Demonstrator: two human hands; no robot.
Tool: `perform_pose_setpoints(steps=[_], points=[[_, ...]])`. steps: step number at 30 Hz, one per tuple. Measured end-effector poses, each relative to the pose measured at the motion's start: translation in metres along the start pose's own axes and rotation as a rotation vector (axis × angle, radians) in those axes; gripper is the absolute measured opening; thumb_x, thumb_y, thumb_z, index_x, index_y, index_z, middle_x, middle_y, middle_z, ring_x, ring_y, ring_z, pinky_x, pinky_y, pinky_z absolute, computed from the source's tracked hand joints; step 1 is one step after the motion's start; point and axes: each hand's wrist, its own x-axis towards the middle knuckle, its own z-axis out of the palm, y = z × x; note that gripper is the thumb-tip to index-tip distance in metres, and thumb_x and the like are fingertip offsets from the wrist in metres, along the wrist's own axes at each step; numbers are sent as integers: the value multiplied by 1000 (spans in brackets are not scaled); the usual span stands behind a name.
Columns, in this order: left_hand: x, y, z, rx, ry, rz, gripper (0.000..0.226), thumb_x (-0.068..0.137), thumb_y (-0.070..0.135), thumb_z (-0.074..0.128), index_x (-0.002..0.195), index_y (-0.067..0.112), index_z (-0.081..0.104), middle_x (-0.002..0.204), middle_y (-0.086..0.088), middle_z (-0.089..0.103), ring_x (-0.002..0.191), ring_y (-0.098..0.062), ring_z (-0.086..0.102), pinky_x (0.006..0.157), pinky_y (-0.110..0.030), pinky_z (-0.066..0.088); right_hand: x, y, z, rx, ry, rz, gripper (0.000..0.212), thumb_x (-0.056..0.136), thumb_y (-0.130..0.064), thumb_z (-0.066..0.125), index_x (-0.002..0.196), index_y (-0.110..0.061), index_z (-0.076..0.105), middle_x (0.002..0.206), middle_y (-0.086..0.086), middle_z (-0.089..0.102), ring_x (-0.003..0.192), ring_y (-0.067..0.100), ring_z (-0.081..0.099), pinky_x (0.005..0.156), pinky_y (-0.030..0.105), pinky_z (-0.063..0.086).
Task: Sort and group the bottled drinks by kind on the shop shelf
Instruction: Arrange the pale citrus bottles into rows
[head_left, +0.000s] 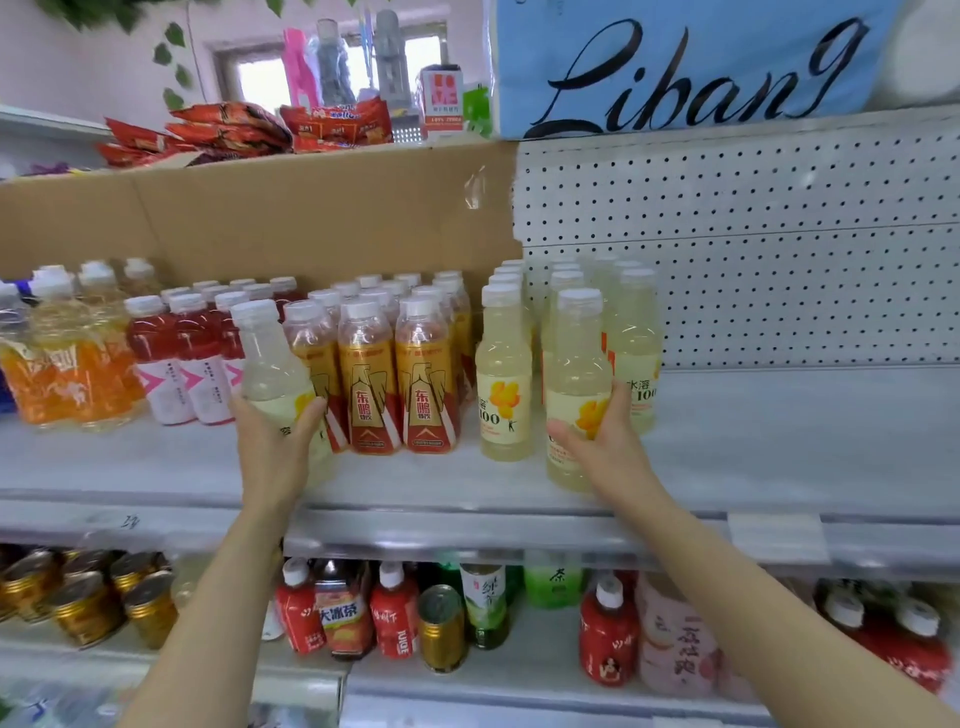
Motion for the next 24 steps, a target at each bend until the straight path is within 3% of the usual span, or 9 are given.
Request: perform_pose_setpoints(steps=[2,4,8,12,15,18,20,22,24], points=[[-21,17,3,-72,20,32,67,90,30,74,139,14,31,129,-4,53,117,-26,57,97,-46,53,-1,3,-13,3,27,4,73,88,-14,72,142,-22,24,134,-2,52,121,15,54,105,35,44],[-46,49,13,-158,-30,90,68,89,28,74,140,15,30,129,-4,54,113,-20,58,89,-34,54,0,4,-28,-7,45,17,69,89,-13,71,141,-17,26,131,1,54,117,15,56,103,38,47],[-92,105,75,-253,-307,116,65,88,28,74,137,22,32,125,3,54,112,-11,58,91,-33,53,4,4,-46,17,44,48,66,91,-9,69,141,-15,27,123,-1,57,102,2,59,83,21,50],[-132,111,148,-309,-430,76,59,88,23,75,129,27,34,129,4,53,119,-11,54,105,-36,46,10,9,-47,21,58,48,64,87,-15,75,135,-14,33,121,0,59,102,7,61,77,15,50],[-142,106,176,-276,-390,75,63,87,23,77,133,15,35,132,0,49,123,-16,47,110,-42,39,11,11,-53,-11,78,31,63,81,-28,81,126,-20,39,117,1,59,101,11,62,77,20,49],[-140,102,186,-195,-367,107,71,85,23,79,138,7,35,135,-6,47,126,-21,44,112,-46,37,10,14,-65,-88,85,-5,59,76,-22,84,118,-26,43,112,-2,61,99,9,62,75,18,48],[-140,99,188,-88,-356,143,75,84,26,80,140,4,35,136,-8,42,124,-21,42,111,-36,36,8,17,-70,-151,83,-36,61,72,-17,85,120,-26,48,111,-4,63,99,9,63,78,21,50],[-144,98,188,87,-283,181,79,82,33,81,140,4,37,134,-10,39,119,-20,40,99,-23,33,6,18,-74,-178,88,-58,61,69,-16,86,119,-26,52,109,-5,65,98,8,63,81,26,51],[-148,99,186,257,-179,232,78,80,43,81,137,6,42,130,-10,46,117,-22,44,92,-23,33,8,19,-73,-187,90,-61,59,69,-16,87,117,-26,54,107,-6,65,97,8,63,80,25,50]])
